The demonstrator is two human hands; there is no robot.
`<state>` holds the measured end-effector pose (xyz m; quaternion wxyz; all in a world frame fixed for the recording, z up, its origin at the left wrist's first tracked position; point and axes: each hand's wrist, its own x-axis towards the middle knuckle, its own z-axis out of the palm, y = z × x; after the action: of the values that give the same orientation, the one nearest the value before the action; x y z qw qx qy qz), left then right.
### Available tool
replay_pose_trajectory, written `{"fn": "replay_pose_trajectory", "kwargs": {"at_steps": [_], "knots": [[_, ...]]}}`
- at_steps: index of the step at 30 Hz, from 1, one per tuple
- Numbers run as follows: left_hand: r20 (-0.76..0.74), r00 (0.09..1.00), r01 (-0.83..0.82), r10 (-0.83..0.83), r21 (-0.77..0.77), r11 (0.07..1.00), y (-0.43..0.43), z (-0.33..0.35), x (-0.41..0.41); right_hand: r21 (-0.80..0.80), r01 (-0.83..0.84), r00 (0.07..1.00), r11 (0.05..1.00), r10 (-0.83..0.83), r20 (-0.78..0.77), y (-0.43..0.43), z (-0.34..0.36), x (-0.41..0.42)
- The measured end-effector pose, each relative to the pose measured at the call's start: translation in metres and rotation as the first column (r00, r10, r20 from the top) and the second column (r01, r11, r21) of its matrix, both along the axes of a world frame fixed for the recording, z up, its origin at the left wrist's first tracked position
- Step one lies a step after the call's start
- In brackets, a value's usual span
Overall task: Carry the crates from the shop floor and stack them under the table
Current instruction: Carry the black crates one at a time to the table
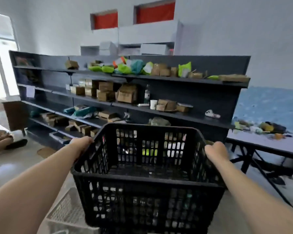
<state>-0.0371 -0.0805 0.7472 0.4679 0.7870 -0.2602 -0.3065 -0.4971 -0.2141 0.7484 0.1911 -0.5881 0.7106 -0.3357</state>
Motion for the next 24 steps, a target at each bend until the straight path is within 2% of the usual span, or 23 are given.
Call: {"fn": "replay_pose_trajectory", "kwargs": {"at_steps": [2, 5, 10, 16, 21, 24], "knots": [[-0.003, 0.999, 0.05, -0.05, -0.068, 0.996, -0.011, 0.063, -0.008, -0.057, 0.061, 0.997, 0.997, -0.058, 0.052, 0.006, 0.054, -0.012], [0.048, 0.981, 0.191, -0.188, -0.058, 0.98, -0.028, 0.137, -0.026, -0.091, 0.127, 0.99, 0.988, -0.121, 0.078, 0.017, 0.118, -0.037], [0.064, 0.912, 0.411, -0.406, -0.123, 0.903, -0.064, 0.212, -0.085, -0.122, 0.313, 0.946, 0.942, -0.299, 0.123, 0.048, 0.182, -0.109], [0.119, 0.783, 0.622, -0.611, -0.114, 0.775, -0.119, 0.235, -0.225, -0.149, 0.522, 0.821, 0.84, -0.448, 0.354, 0.097, 0.205, -0.231], [0.12, 0.693, 0.721, -0.711, -0.108, 0.684, -0.182, 0.227, -0.367, -0.13, 0.604, 0.766, 0.786, -0.528, 0.367, 0.109, 0.219, -0.366], [0.093, 0.643, 0.765, -0.76, -0.115, 0.633, -0.224, 0.228, -0.462, -0.141, 0.699, 0.698, 0.701, -0.627, 0.346, 0.112, 0.225, -0.449]]}}
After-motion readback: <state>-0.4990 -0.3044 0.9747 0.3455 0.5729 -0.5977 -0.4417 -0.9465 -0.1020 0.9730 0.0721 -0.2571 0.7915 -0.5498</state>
